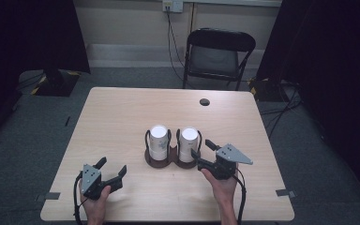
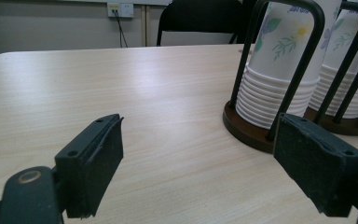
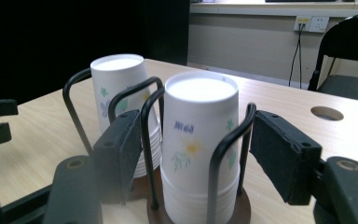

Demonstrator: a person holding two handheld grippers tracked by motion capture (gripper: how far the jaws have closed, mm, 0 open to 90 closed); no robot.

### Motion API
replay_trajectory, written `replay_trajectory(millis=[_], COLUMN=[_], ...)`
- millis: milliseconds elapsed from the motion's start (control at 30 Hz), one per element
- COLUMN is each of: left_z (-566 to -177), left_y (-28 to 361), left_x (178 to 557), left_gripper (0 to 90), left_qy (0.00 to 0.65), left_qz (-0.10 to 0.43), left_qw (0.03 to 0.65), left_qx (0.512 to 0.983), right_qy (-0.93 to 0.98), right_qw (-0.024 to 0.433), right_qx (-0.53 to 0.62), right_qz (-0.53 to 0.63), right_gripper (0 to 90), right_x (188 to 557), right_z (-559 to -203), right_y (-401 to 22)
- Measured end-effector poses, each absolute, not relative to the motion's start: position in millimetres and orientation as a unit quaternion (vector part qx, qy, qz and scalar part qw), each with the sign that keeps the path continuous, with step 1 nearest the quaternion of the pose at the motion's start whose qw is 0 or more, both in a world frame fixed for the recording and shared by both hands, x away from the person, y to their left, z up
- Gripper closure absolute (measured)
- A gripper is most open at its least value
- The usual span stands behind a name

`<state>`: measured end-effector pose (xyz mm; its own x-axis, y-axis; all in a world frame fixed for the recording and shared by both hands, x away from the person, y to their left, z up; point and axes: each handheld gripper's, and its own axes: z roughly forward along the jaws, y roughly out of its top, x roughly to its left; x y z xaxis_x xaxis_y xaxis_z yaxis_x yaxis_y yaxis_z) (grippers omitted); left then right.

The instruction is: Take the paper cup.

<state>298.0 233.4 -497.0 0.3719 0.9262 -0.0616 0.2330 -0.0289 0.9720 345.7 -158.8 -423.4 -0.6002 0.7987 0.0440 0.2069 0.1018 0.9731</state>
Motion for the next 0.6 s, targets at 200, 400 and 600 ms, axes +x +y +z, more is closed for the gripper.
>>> replay_trajectory(millis=[200, 400, 600], left_z=[-497, -497, -497], left_y=[233, 233, 234], left_x=[298, 298, 298], left_gripper=[15.9, 16.0, 16.2], left_qy=[0.455, 0.453, 0.455], left_qz=[0.329, 0.329, 0.327], left_qw=[0.527, 0.527, 0.529], left_qx=[0.638, 0.639, 0.638], right_qy=[0.698, 0.708, 0.711], right_qw=[0.262, 0.258, 0.260], right_qx=[0.354, 0.348, 0.344], right_qz=[0.565, 0.558, 0.556], right_gripper=[31.4, 30.0, 28.3], right_x=[357, 372, 384], right_z=[-414, -409, -406], right_y=[-154, -144, -139])
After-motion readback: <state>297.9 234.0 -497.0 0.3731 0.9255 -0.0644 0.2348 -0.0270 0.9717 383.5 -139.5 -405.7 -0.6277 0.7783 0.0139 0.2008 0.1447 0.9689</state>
